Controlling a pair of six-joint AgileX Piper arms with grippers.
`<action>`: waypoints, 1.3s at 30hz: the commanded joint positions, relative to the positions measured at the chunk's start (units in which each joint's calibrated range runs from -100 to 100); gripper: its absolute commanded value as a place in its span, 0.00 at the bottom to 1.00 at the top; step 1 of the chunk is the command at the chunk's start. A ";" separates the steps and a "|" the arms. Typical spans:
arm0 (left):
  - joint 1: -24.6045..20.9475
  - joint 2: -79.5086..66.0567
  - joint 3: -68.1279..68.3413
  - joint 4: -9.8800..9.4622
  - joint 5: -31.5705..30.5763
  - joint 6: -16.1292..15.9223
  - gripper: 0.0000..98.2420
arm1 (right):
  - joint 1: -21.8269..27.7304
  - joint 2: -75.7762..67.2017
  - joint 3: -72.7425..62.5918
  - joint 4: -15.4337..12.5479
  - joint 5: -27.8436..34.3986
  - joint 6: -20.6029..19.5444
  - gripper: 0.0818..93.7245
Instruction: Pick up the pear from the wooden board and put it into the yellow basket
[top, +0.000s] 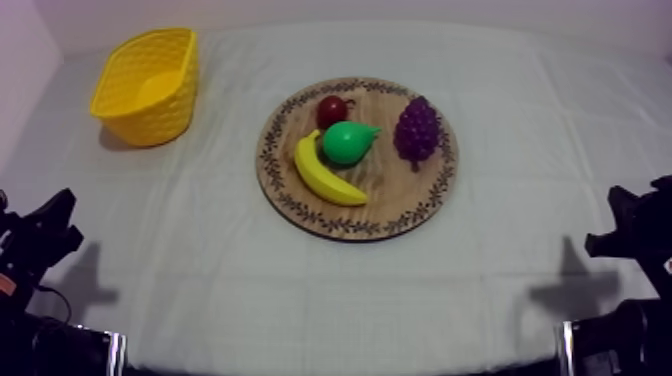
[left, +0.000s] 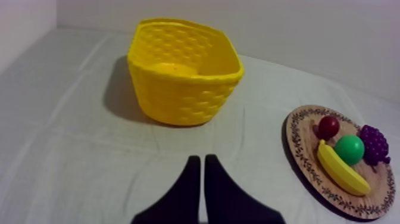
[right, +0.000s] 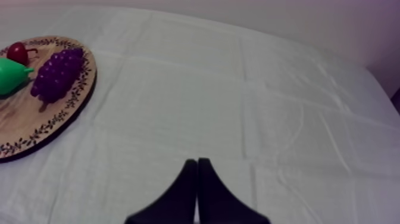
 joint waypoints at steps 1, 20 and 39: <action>0.02 0.00 0.03 0.01 0.03 -0.06 0.00 | -0.01 -0.02 0.04 0.00 -0.03 0.00 0.00; -0.16 0.01 -0.76 -0.01 3.96 -3.18 0.00 | -0.01 -0.02 0.04 0.00 -0.03 0.00 0.00; 10.20 35.41 -40.99 -6.76 3.98 -5.91 0.00 | -0.01 -0.02 0.04 0.00 -0.03 0.00 0.00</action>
